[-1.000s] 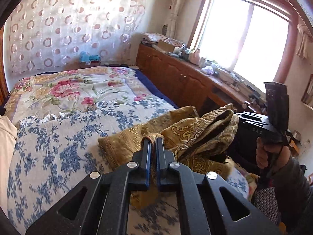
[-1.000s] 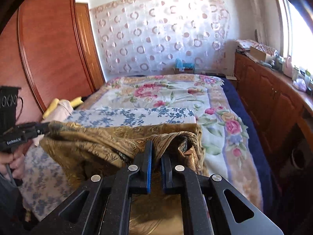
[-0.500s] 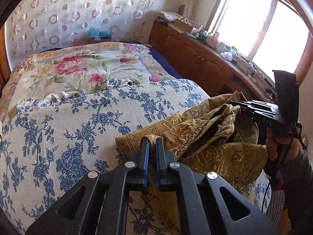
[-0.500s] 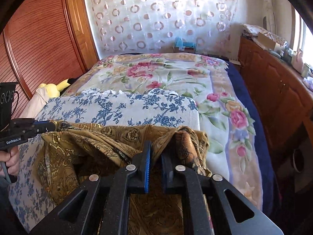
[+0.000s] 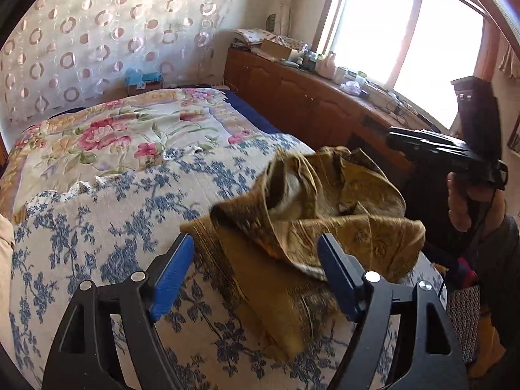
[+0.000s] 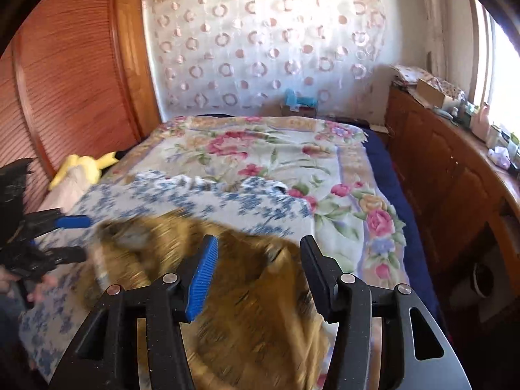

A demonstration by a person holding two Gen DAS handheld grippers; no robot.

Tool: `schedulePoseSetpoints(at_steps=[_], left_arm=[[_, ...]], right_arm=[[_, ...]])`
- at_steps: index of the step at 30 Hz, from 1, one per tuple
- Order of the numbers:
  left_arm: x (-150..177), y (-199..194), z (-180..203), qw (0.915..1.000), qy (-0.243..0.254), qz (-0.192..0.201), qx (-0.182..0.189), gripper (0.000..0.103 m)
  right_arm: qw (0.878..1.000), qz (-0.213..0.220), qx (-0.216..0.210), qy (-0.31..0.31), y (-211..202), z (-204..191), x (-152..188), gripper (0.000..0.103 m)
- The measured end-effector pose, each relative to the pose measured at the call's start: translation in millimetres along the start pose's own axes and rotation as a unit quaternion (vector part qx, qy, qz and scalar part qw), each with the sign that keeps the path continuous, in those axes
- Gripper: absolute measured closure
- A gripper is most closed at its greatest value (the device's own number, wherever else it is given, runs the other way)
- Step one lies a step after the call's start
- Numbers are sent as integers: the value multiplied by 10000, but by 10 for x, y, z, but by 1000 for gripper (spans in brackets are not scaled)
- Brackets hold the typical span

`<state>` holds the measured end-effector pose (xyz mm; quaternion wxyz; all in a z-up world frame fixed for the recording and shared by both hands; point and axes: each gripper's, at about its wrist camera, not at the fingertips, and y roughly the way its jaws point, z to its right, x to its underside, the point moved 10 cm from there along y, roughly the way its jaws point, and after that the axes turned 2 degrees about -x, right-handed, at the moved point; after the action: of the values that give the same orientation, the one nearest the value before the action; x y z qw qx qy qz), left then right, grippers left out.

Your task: Fold small clothes

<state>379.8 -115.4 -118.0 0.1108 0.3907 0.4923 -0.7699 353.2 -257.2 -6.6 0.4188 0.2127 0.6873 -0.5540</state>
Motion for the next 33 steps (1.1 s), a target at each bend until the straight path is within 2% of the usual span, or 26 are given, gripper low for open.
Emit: schedulePoseSetpoints(at_steps=[2,6,11,15,20,25,27,29,30,31,33], left_arm=[[89,5,27,9999,110,-63,-40,24],[284,79,37,9994,266,-229,-80,24],[378,185,32,9988,339,-352,-56,24],[396,195,24,9987,379,-323,-56,24],[422,189,16,9991,309,-279,53,24],[428,170,22,9991,331,-247,93,24],[421,168,15,9991,340,-235,95,24],[422,158,14,9991,351,-220,90,24],[418,154,14,9991,354,-211,86,24],[415,152,12,9991,352,-201,87,24],[418,145,11,9992,351,-191,84,24]], right_arm=[[9998,-10,-150,-122,-184,-181,185,48],[9986,-312,-333,-260,-393,-465,662,48],[9971,-652,-302,-253,-521,-698,1107,48],[9947,-953,-298,-228,-501,-811,1370,48],[9904,-1303,35,-467,-382,-874,1657,48],[9855,-1580,203,-588,-205,-884,1795,49],[9869,-1520,156,-512,-183,-874,1795,50],[9878,-1487,108,-458,-165,-844,1784,57],[9881,-1457,104,-481,-159,-837,1773,67],[9884,-1435,95,-497,-160,-810,1769,83],[9882,-1438,140,-513,-151,-772,1769,92]])
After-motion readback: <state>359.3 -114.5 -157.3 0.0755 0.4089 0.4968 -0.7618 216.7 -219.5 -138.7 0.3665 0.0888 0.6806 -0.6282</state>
